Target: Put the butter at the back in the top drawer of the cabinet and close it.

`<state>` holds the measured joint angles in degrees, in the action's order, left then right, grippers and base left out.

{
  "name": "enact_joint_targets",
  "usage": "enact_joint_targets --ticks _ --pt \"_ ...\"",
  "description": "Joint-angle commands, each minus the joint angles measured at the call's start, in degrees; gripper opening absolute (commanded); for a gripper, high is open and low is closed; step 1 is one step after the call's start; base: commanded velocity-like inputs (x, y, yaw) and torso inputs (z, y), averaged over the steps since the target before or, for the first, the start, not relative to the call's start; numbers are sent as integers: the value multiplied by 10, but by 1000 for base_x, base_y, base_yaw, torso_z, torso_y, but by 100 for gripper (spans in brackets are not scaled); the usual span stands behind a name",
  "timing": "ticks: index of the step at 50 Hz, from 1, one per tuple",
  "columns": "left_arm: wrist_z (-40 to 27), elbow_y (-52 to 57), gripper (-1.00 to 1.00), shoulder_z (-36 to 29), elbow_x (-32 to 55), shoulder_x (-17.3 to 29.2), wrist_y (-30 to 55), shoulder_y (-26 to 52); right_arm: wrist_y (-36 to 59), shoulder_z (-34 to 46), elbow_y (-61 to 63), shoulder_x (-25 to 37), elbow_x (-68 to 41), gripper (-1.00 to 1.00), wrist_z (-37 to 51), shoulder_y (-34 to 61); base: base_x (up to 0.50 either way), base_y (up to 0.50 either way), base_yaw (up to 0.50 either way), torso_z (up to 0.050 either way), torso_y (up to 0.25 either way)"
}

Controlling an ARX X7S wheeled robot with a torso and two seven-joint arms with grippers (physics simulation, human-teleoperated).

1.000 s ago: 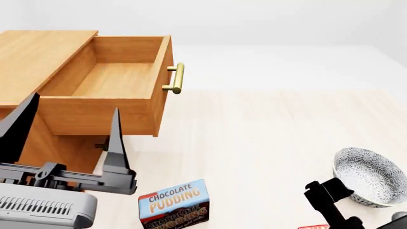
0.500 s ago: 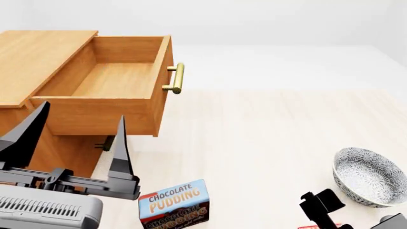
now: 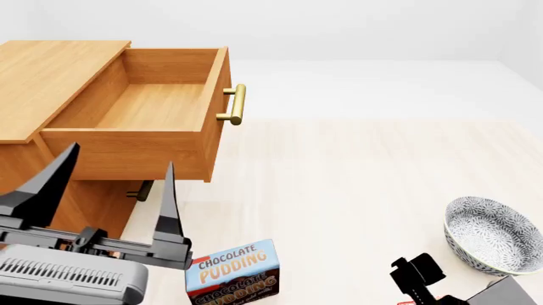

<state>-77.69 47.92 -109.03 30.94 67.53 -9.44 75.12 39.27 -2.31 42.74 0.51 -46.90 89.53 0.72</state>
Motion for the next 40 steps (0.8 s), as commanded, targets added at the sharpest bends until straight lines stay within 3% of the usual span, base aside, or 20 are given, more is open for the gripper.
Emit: enact_joint_targets --ticks 1,16,40 --pt "0 -14 100 -1 -4 -4 -12 -15 15 -1 -41 4 1 100 -3 29 0 0 0 0 0" --pt "6 -28 100 1 -4 -4 -25 -25 37 -26 -89 2 -8 100 -2 79 0 0 0 0 0" --pt "3 -35 100 6 0 -6 -20 -36 -10 -46 -117 20 -1 100 -26 43 0 0 0 0 0"
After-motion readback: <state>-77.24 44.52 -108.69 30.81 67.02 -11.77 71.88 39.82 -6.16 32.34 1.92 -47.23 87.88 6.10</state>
